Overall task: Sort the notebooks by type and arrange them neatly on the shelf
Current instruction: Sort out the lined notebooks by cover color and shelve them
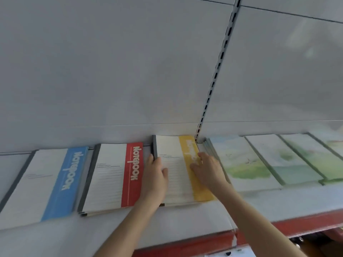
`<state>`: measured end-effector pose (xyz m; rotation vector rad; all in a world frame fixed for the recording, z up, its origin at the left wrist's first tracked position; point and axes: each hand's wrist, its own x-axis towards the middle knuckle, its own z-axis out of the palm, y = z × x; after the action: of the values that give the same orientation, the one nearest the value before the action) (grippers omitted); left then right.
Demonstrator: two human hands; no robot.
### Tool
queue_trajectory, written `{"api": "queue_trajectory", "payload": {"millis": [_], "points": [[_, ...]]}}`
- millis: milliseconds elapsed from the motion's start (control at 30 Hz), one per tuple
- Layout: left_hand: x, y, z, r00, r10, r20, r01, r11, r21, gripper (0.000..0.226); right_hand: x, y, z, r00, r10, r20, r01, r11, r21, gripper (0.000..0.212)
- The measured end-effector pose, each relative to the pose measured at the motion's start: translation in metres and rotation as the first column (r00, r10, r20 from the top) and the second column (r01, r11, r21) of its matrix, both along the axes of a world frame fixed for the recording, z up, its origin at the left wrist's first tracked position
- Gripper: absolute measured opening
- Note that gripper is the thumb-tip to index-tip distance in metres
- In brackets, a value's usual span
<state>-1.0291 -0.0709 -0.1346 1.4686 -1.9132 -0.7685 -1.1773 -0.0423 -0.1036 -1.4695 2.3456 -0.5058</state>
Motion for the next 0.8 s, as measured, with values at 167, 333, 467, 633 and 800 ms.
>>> {"api": "queue_trajectory", "payload": {"millis": [167, 333, 467, 633, 800], "points": [[0.036, 0.013, 0.024, 0.972, -0.072, 0.224, 0.121, 0.970, -0.212, 0.046, 0.006, -0.034, 0.031, 0.942, 0.249, -0.224, -0.271, 0.960, -0.073, 0.055], [0.111, 0.022, 0.044, 0.916, 0.101, 0.388, -0.016, 0.976, -0.217, 0.056, 0.075, -0.074, 0.055, 0.855, 0.427, -0.294, -0.477, 0.871, -0.121, 0.060], [0.208, 0.033, 0.050, 0.855, 0.259, 0.450, -0.164, 0.957, -0.239, 0.054, 0.179, -0.090, 0.059, 0.760, 0.576, -0.300, -0.631, 0.765, -0.130, 0.062], [0.340, 0.075, 0.059, 0.703, 0.384, 0.599, -0.273, 0.923, -0.272, 0.055, 0.328, -0.084, 0.062, 0.622, 0.721, -0.305, -0.778, 0.614, -0.134, 0.063], [0.476, 0.118, 0.063, 0.604, 0.491, 0.628, -0.395, 0.869, -0.299, 0.060, 0.476, -0.062, 0.061, 0.523, 0.793, -0.312, -0.851, 0.508, -0.134, 0.063]]}}
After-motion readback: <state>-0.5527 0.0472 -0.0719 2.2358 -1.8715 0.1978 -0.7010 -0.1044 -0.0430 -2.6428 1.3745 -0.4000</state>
